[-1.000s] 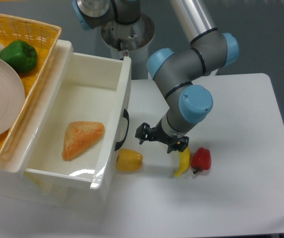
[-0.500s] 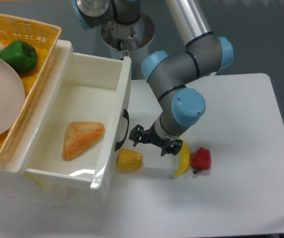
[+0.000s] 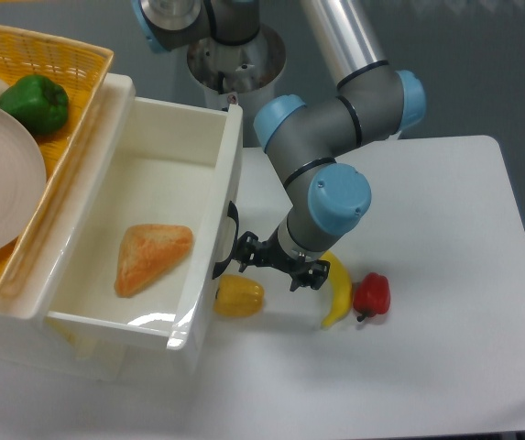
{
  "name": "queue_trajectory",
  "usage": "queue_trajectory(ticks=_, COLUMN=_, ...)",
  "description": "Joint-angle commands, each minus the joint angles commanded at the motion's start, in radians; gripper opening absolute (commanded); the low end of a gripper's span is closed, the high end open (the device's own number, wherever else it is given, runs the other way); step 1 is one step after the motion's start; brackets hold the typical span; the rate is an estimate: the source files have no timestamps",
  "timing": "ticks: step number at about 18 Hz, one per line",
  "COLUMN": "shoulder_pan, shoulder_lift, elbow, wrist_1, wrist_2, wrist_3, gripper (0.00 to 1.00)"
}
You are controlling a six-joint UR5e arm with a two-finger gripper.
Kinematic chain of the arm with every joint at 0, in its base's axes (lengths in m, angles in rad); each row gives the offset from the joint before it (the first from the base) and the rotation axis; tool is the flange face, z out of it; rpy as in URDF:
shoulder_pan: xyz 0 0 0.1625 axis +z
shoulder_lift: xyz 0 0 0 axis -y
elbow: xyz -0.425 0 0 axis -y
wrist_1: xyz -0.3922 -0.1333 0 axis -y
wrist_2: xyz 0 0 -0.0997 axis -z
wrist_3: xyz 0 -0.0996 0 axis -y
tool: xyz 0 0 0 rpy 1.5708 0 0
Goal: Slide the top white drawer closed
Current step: 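Push the drawer front with the gripper into the white cabinet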
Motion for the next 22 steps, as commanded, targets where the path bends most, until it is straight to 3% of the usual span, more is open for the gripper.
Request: queue_trajectory(ticks=22, shoulder_pan=-0.060, shoulder_lift=0.043, elbow=-0.002, wrist_1=-0.006, wrist_2=0.006, wrist_3=0.000, gripper=1.00)
